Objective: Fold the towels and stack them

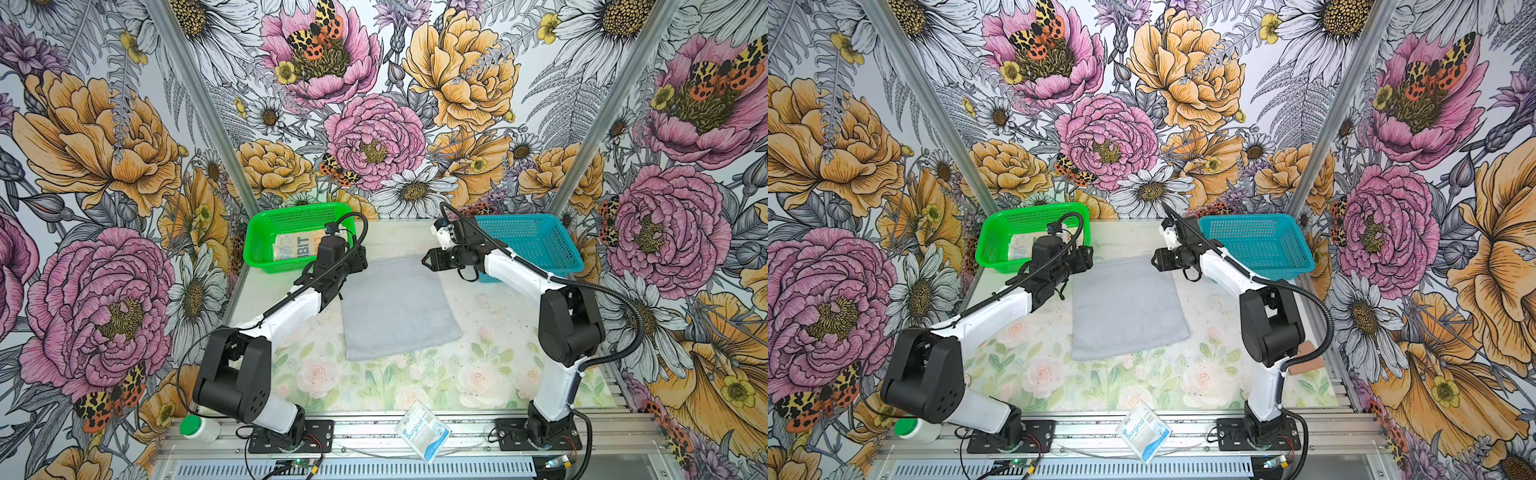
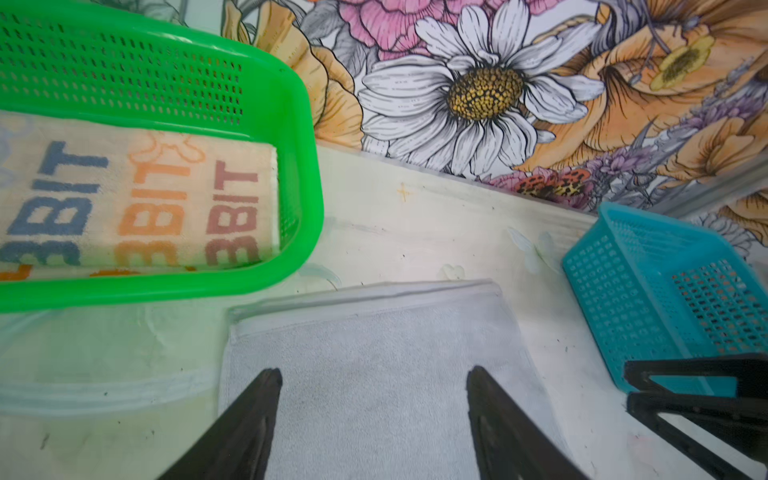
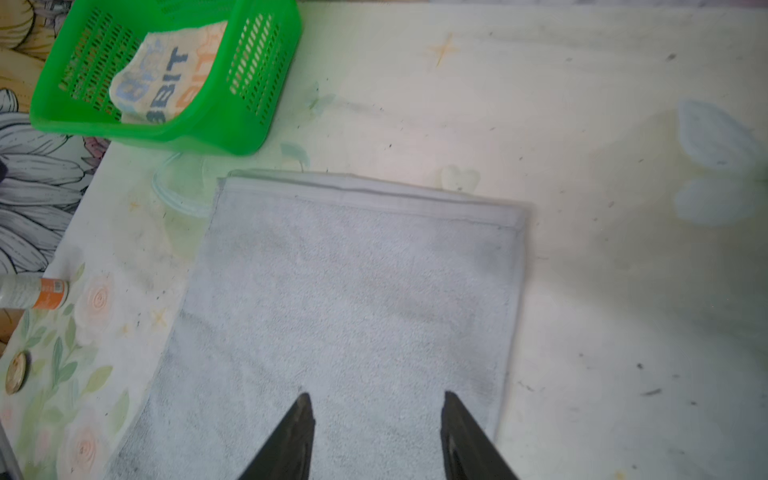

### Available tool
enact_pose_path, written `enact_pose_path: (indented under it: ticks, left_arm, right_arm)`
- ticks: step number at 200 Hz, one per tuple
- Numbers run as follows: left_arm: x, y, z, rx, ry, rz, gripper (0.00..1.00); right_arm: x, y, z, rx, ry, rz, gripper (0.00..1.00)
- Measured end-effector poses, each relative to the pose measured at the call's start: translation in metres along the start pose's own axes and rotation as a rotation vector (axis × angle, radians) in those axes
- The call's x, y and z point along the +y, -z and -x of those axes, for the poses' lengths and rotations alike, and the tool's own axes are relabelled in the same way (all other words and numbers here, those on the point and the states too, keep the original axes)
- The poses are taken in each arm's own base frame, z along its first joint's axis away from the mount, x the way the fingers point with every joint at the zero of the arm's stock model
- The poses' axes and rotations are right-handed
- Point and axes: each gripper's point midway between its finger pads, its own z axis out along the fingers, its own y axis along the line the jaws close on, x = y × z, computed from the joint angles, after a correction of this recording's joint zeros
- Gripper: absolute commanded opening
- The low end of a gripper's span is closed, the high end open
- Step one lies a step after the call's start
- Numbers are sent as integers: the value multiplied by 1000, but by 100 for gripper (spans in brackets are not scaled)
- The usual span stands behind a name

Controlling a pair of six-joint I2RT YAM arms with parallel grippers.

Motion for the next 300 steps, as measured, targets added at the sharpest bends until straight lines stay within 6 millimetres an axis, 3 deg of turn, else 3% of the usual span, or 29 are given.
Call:
enact_pose_path:
  ticks: [34,50,59,95,111,177,218,300]
  left_arm:
    - [-6,33,-66,179,3,-16,55]
    - [-1,54,-92,257,33,-27,41]
    - [1,63,-109,306,65,-39,35]
    - [1,91,-194,576,105,-55,28]
    - [1,103,-218,660,105,-37,26]
    - [26,122,-245,726,180,115,28]
    - [47,125,-264,764,185,213,28]
    - [47,128,-265,752,208,208,29]
  right_arm:
    - [19,-16,-75,136,-62,40,50]
    - [17,-15,-104,182,-116,41,48]
    - [18,-14,-115,197,-141,46,47]
    - [23,-7,-143,220,-205,57,47]
    - [25,0,-153,222,-221,56,47]
    - [10,5,-196,272,-288,-2,47]
    - [7,6,-195,260,-299,-20,47]
    - [1,10,-197,260,-323,-42,47]
